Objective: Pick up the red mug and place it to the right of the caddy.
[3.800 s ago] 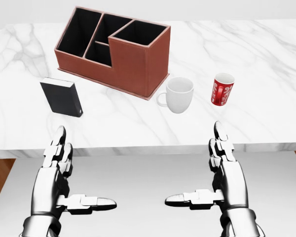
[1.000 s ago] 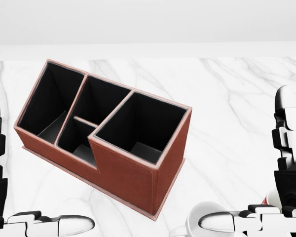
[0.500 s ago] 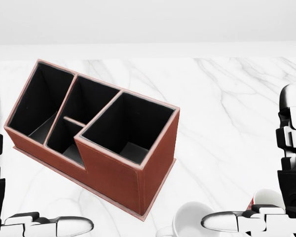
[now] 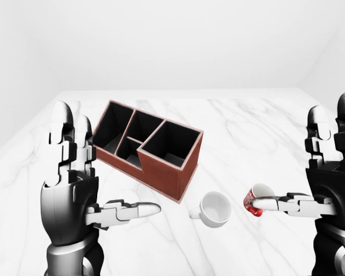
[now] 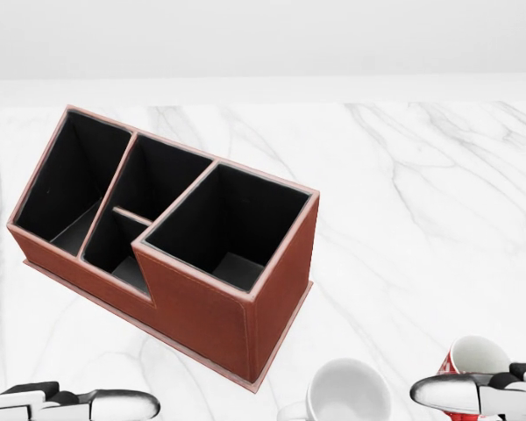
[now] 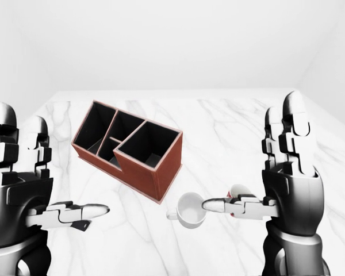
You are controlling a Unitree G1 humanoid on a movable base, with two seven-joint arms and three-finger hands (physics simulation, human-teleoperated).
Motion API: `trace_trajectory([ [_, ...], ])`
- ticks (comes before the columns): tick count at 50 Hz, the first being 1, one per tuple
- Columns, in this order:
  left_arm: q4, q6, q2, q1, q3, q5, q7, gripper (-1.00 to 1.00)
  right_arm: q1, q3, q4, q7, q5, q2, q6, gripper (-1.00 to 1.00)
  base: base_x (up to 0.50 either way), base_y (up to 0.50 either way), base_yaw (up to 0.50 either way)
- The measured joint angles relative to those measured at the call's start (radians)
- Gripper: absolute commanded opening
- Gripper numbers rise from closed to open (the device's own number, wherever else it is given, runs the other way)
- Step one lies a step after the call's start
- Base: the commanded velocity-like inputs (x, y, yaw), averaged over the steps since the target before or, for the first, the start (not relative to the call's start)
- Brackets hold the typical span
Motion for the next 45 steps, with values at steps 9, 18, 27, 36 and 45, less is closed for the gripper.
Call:
trace_trajectory([
  [9,-0.036,0.000,-0.001,0.008,-0.002,-0.001,-0.002,1.00,-0.047,-0.218,-0.022,0.148,-0.004,-0.074,0.000,1.00,0.00,0.00,0.00],
  [18,-0.050,0.000,-0.001,0.008,0.002,-0.005,-0.006,1.00,-0.138,-0.337,-0.079,0.273,-0.040,-0.193,0.000,1.00,0.00,0.00,0.00],
  [27,-0.047,0.000,-0.001,0.008,0.002,-0.005,-0.006,1.00,-0.217,-0.350,-0.056,0.356,-0.120,-0.283,0.000,1.00,0.00,0.00,0.00],
  [36,-0.047,0.000,-0.001,0.005,0.005,-0.007,-0.007,1.00,-0.233,-0.344,0.041,0.434,-0.218,-0.322,0.000,1.00,0.00,0.00,0.00],
  [45,-0.049,0.000,-0.002,0.004,0.007,-0.008,-0.009,1.00,-0.195,-0.369,0.134,0.501,-0.290,-0.310,0.000,1.00,0.00,0.00,0.00],
])
